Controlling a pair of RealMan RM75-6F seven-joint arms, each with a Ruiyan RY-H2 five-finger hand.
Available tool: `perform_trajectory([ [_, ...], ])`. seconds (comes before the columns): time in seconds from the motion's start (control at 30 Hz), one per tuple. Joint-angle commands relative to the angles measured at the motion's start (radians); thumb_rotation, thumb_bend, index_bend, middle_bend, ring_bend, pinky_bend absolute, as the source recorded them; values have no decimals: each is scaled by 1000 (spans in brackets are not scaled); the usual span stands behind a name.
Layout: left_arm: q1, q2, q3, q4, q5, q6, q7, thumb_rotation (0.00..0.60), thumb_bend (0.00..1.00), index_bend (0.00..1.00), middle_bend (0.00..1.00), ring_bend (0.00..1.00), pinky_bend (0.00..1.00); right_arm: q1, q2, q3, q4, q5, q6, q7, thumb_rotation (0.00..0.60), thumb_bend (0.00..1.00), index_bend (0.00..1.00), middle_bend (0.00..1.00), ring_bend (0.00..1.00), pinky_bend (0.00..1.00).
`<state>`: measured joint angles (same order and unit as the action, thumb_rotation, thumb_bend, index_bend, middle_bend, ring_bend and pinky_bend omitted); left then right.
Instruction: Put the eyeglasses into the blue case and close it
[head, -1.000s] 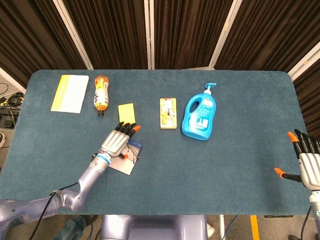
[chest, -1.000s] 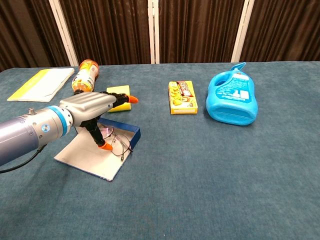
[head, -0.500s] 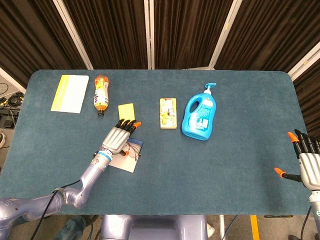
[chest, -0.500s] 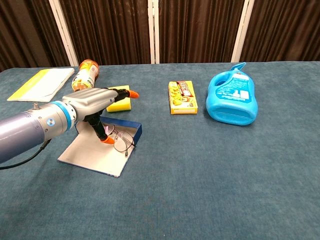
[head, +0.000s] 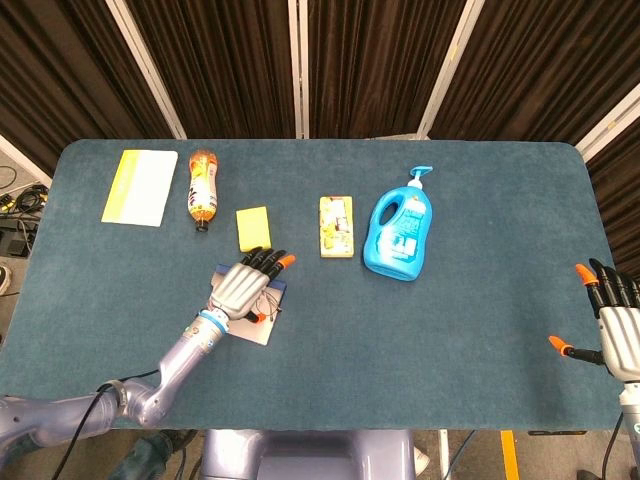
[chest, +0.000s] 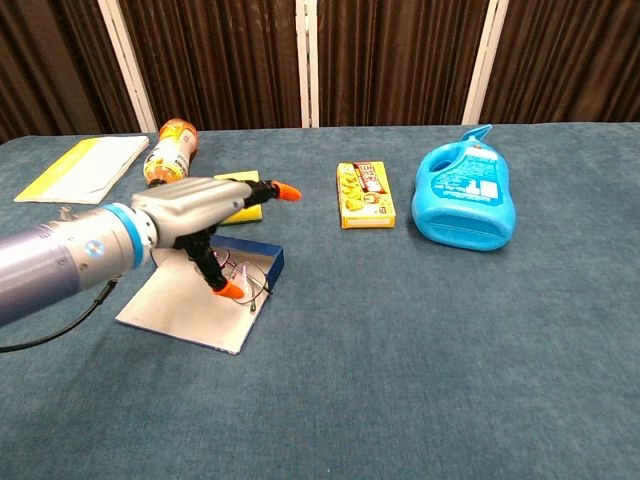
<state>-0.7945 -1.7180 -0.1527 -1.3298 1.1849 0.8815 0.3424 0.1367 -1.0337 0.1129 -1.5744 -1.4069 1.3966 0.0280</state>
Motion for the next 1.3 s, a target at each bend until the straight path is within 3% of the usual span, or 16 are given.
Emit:
perform_trajectory([
  [0.03,-12,-37,-1,24,-12,-2,17,600,15,0,0,0,0,0,1,1,2,2,-1,4,600,0,0,0,0,0],
  [0.43,-31,-83,-27,105,-42,-9,5,600,16,0,0,0,0,2,2,4,10,10,-9,19,600,0,0,0,0,0],
  [1.3,-29,-53,-34,134,-39,-9,-45,600,20,0,0,0,0,2,0,3,11,14,-14,12,600,0,0,0,0,0],
])
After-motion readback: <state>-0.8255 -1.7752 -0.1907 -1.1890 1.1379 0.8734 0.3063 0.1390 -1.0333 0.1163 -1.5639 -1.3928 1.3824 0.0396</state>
